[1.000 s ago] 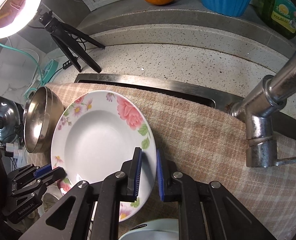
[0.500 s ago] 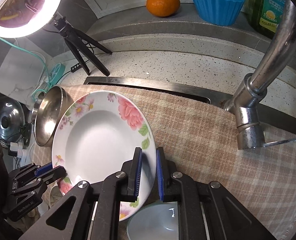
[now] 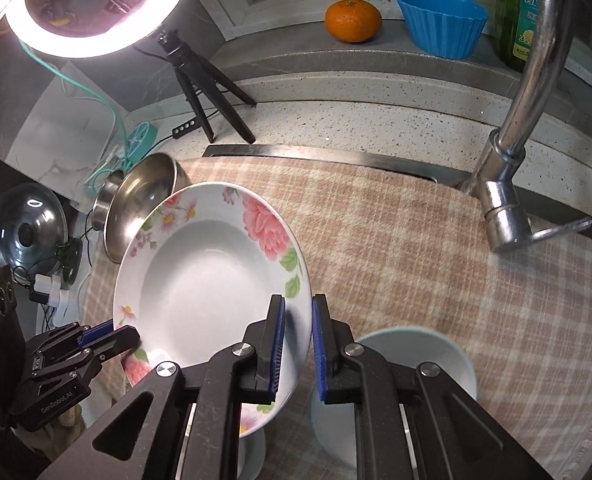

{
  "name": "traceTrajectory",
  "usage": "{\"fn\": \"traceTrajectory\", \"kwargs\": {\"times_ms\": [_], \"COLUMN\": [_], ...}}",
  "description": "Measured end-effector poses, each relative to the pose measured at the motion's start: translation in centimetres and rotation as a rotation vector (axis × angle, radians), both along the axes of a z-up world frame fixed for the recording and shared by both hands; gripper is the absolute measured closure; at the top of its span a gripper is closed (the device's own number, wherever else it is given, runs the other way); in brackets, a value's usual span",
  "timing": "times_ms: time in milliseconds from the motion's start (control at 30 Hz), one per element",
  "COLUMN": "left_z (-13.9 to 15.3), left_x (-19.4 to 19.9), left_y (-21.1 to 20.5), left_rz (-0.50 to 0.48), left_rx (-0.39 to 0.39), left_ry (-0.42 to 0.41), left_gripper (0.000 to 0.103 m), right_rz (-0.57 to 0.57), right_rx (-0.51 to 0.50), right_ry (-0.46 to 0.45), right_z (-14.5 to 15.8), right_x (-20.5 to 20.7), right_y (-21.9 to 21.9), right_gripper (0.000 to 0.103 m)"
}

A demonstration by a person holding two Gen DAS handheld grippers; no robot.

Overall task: Organize plates and bowls
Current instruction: 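Lift the rose-pattern plate and carry it over the plate stack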

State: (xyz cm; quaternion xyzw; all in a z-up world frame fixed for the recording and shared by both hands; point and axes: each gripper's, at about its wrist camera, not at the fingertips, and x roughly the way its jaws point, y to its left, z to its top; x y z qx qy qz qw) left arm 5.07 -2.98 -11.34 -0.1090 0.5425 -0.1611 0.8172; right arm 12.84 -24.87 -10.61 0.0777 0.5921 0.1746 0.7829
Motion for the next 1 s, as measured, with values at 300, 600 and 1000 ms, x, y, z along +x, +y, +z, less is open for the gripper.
{"fn": "traceTrajectory", "kwargs": {"times_ms": [300, 600, 1000], "left_z": [-0.2, -1.0, -2.1], "left_x": [-2.9, -5.0, -6.6], "left_y": [1.7, 3.1, 3.6], "left_rz": [-0.018, -0.048, -0.103], "left_rx": [0.019, 0.037, 0.067], "left_ry": [0.014, 0.038, 0.059], "left_gripper": [0.084, 0.084, 0.084], "right_rz": [-0.014, -0.029, -0.09], "right_rx": [0.021, 0.03, 0.061], "right_ry": [0.008, 0.014, 0.048], "right_z": [-0.2, -0.9, -2.4], "right_x": [-4.2, -8.2, -11.8], "right_y": [1.6, 2.9, 3.1], "right_gripper": [0.091, 0.091, 0.091]}}
